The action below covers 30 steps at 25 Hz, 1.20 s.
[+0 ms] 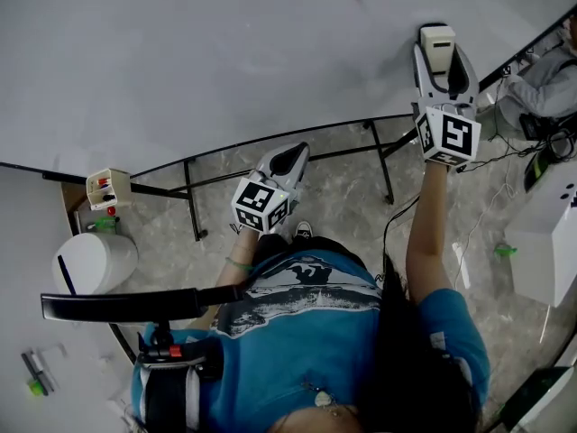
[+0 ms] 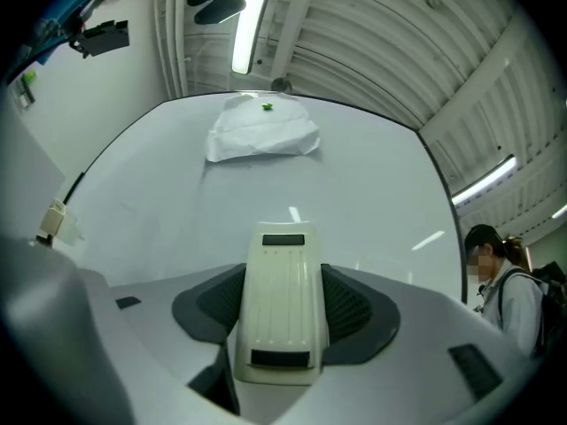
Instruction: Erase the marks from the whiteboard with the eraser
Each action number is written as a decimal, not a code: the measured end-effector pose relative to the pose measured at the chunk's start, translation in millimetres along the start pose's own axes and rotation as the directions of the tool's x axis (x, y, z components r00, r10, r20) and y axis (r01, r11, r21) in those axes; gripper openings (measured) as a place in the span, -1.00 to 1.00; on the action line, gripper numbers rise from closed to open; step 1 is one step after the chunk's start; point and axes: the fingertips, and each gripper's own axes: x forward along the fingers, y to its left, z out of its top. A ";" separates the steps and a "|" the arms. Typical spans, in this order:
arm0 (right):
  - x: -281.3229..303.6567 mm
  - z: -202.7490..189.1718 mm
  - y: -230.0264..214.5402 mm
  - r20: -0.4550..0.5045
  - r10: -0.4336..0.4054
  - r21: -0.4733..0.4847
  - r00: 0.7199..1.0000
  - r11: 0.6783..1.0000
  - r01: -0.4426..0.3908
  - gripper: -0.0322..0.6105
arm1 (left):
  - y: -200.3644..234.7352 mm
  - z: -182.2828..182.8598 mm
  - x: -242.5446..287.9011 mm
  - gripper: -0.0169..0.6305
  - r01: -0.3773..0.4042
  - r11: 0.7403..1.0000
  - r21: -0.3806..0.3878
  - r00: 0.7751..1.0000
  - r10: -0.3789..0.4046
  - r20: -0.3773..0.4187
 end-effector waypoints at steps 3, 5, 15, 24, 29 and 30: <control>-0.6 1.5 -31.4 -0.001 -0.061 0.014 0.998 0.998 0.061 -0.08 | -0.4 -2.4 -3.6 -0.94 -0.003 1.000 -0.003 1.000 0.003 -0.003; -1.3 2.5 -43.2 -0.003 -0.076 0.007 0.997 0.997 0.076 -0.08 | -2.6 -2.8 -4.9 -0.94 -0.005 1.000 -0.003 1.000 0.005 -0.005; 1.1 -0.7 -29.9 -0.004 -0.126 0.069 0.992 0.990 0.126 -0.08 | 9.6 -6.2 -14.3 -0.94 0.011 1.000 -0.003 1.000 -0.011 -0.014; -7.7 19.0 27.2 0.015 -0.062 0.120 0.998 0.991 0.060 -0.08 | 13.5 4.9 -32.4 -0.94 0.009 1.000 -0.001 1.000 -0.009 -0.019; -5.3 19.3 106.2 0.011 0.039 0.081 0.999 0.996 -0.040 -0.08 | 34.2 1.7 -50.3 -0.94 -0.016 1.000 -0.009 1.000 0.016 -0.016; -3.6 18.8 124.0 0.009 0.062 0.073 0.998 0.995 -0.062 -0.08 | 39.7 1.3 -54.4 -0.94 -0.023 1.000 -0.010 1.000 0.023 -0.015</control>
